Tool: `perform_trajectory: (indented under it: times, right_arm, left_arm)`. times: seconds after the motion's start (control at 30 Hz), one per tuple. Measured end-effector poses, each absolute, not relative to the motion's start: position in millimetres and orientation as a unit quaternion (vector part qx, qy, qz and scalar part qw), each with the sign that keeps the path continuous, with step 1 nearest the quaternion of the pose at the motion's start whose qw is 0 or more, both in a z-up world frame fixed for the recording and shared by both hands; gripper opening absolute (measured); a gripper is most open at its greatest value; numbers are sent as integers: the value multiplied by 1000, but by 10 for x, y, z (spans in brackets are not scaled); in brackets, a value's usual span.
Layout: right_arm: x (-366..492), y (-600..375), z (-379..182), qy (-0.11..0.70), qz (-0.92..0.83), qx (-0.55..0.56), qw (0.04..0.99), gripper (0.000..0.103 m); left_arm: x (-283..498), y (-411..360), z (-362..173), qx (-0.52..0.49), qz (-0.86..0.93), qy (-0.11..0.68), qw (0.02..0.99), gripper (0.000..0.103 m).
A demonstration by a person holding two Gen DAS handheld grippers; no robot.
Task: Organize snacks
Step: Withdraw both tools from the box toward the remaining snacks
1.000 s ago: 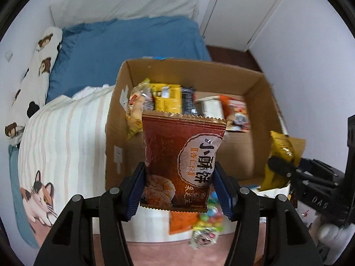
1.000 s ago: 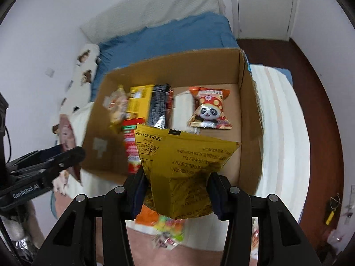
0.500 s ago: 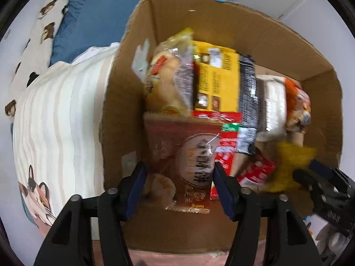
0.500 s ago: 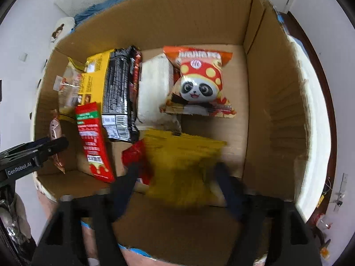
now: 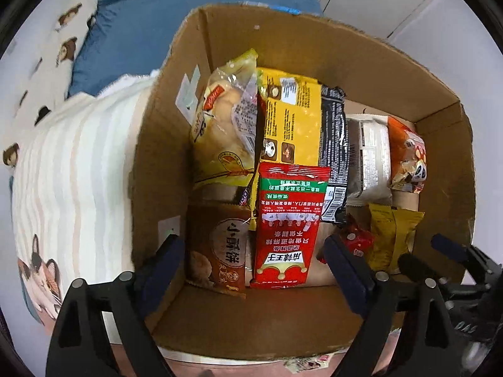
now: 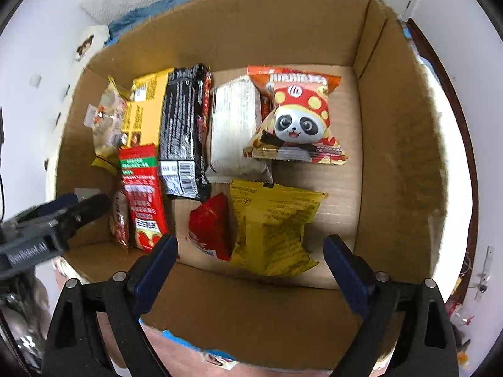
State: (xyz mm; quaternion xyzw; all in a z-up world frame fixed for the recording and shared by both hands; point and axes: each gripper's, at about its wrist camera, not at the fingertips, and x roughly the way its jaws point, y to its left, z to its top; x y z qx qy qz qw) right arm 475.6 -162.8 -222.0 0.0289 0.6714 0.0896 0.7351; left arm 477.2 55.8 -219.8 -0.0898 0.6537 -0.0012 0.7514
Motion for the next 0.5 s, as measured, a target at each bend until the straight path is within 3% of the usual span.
perform_trajectory:
  times: [0.5]
  right_arm:
    - [4116, -1706, -1506, 573, 77, 9, 816, 96]
  left_arm:
    - [3904, 325, -1479, -63, 6, 526, 848, 92]
